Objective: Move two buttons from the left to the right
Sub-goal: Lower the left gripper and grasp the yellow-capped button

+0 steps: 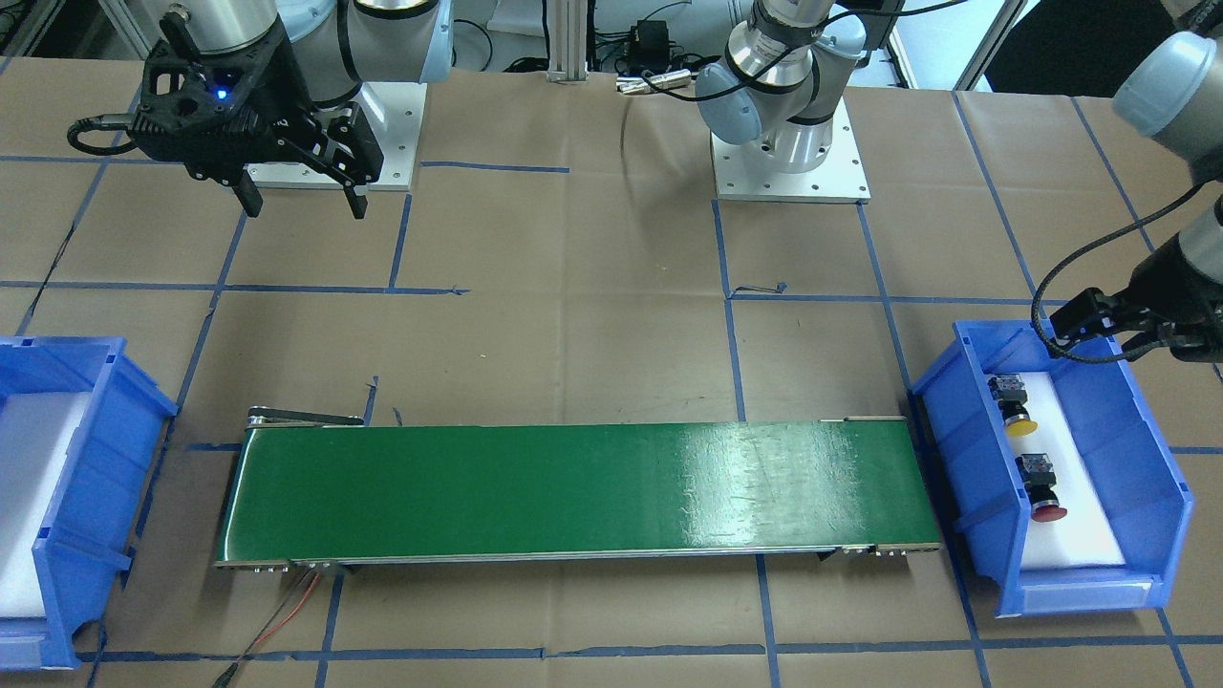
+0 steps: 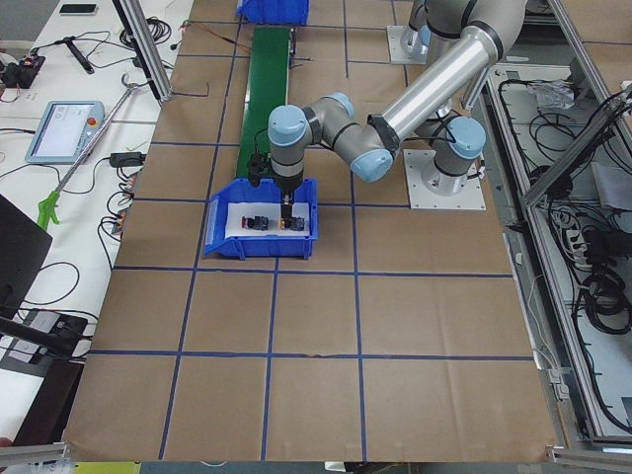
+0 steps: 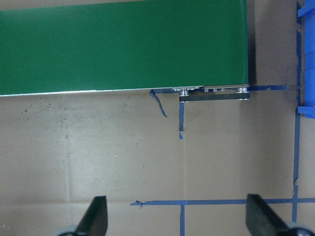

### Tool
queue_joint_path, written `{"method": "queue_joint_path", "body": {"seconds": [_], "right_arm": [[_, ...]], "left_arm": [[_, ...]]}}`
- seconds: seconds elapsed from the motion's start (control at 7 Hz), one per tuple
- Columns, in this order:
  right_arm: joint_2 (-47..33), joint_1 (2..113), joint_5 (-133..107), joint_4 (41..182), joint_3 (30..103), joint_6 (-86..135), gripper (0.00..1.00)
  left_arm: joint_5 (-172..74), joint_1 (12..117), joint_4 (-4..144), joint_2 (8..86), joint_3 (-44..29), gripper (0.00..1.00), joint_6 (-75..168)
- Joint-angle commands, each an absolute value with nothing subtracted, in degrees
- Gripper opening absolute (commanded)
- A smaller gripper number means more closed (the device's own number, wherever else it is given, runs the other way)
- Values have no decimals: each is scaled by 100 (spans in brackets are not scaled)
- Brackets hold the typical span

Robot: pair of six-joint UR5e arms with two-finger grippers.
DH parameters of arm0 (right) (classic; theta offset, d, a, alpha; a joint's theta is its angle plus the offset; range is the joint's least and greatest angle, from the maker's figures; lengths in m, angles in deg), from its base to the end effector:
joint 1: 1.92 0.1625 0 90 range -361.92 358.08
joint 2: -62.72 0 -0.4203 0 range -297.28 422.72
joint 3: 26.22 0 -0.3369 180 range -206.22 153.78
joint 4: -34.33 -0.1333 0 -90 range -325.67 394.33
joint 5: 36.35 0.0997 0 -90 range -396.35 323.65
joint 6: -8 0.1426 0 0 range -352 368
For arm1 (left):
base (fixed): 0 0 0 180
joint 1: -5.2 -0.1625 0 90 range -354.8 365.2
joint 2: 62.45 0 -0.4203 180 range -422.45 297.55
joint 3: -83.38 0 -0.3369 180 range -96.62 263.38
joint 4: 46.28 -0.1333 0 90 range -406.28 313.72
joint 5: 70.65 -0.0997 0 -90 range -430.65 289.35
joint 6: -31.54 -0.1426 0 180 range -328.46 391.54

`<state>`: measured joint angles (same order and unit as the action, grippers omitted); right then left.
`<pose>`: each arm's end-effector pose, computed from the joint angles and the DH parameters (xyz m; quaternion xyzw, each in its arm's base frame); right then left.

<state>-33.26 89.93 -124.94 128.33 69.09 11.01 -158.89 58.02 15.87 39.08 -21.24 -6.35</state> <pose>0.1498 -0.3994 0.4505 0.0096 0.9990 -0.0402 0.0140 0.1866 -0.4739 0.2863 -0.0064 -0.9998 0.0211 0.0031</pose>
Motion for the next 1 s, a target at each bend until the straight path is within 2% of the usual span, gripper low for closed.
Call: {"method": "queue_joint_path", "body": {"seconds": [0.0, 0.57, 0.86], "right_arm": [[-3317, 9001, -12495, 12828, 6923, 1108, 100], [-3317, 8993, -12495, 12793, 6932, 1108, 100], [-3317, 8993, -12495, 12767, 6932, 1108, 100]], "left_arm": [[-15881, 5898, 1044, 4283, -2314, 100, -564], [-15898, 5917, 147, 4662, -2789, 100, -590], [-15890, 5899, 110, 4680, -2789, 100, -591]]}}
